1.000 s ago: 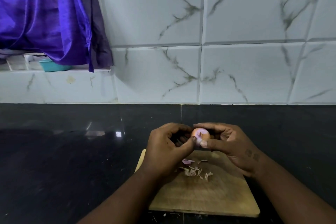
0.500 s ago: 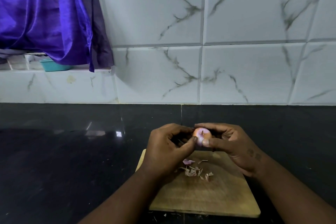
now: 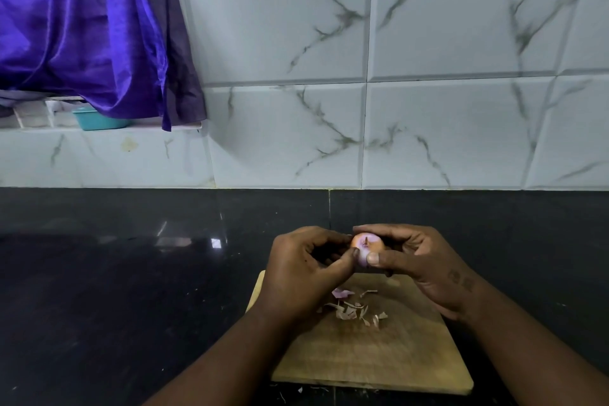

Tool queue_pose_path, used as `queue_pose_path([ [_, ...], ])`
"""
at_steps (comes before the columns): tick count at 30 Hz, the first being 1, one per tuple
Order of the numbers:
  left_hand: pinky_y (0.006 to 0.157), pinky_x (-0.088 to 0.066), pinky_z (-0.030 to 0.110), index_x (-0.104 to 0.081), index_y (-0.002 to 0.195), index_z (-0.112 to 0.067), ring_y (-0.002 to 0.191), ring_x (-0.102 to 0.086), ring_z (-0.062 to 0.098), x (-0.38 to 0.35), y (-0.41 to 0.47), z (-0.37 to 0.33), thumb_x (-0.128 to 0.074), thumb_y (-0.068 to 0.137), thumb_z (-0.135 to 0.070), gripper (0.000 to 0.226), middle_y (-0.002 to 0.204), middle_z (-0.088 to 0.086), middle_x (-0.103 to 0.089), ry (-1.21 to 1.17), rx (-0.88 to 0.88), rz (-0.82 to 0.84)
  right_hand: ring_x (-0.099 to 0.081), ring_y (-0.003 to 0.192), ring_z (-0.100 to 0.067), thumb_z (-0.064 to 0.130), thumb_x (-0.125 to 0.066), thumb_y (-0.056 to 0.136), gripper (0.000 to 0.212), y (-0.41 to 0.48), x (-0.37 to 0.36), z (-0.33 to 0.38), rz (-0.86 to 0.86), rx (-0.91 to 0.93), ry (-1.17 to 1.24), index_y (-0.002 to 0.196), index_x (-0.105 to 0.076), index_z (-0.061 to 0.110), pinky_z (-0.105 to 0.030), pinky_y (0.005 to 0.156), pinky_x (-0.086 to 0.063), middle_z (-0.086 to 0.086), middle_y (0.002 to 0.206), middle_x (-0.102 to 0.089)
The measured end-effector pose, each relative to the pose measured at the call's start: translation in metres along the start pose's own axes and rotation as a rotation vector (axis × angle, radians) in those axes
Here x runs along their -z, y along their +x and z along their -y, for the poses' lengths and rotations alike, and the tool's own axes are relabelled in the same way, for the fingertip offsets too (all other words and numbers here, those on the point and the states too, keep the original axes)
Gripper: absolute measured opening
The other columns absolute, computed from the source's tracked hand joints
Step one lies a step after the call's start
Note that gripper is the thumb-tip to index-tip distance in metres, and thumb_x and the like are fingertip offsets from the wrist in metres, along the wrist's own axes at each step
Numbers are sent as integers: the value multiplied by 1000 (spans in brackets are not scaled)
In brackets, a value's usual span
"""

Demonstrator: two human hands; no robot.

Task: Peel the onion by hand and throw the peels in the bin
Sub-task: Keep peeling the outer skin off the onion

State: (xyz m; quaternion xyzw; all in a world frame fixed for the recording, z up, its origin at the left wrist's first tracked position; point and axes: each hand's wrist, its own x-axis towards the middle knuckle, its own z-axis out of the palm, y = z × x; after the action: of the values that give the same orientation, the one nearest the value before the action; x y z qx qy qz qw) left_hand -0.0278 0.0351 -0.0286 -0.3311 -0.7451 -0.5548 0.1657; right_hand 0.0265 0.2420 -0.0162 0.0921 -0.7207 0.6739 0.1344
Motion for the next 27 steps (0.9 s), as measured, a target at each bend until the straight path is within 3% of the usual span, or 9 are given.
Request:
queue_pose_path([
  [3, 71, -63, 23, -86, 103, -21, 84, -77, 5, 0, 0, -2, -84, 88, -20, 15, 89, -10, -82, -8, 27, 3, -74, 112, -33, 6, -87, 74, 45, 0, 0, -1, 6, 6, -7, 118, -78, 8, -54, 102, -57, -13, 115, -80],
  [7, 69, -63, 27, -87, 92, -24, 80, -77, 6, 0, 1, 0, -80, 90, -11, 15, 83, -12, -81, -31, 57, -25, -75, 112, -29, 5, -80, 74, 46, 0, 1, -2, 30, 12, -20, 120, -76, 6, -39, 97, -61, -11, 116, -80],
  [12, 74, -65, 27, -86, 103, -20, 87, -78, 7, 0, -1, -2, -83, 90, -18, 14, 91, -10, -82, -58, 78, 17, -76, 110, -27, 2, -78, 77, 43, 0, 3, -2, 19, 32, -25, 119, -76, 6, -30, 86, -62, -11, 114, -80],
  [17, 73, -65, 26, -86, 103, -18, 86, -78, 8, 0, 0, 0, -84, 89, -18, 15, 92, -8, -82, -51, 62, 9, -75, 111, -28, 5, -80, 74, 47, 1, 1, -1, 19, 25, -18, 120, -76, 5, -38, 97, -61, -12, 115, -80],
  [27, 73, -64, 24, -86, 101, -19, 85, -78, 8, -1, 0, 0, -84, 88, -17, 13, 90, -8, -82, -36, 54, -3, -75, 112, -30, 5, -81, 73, 47, 1, 1, -3, 15, 17, 1, 120, -76, 6, -44, 98, -61, -12, 116, -80],
])
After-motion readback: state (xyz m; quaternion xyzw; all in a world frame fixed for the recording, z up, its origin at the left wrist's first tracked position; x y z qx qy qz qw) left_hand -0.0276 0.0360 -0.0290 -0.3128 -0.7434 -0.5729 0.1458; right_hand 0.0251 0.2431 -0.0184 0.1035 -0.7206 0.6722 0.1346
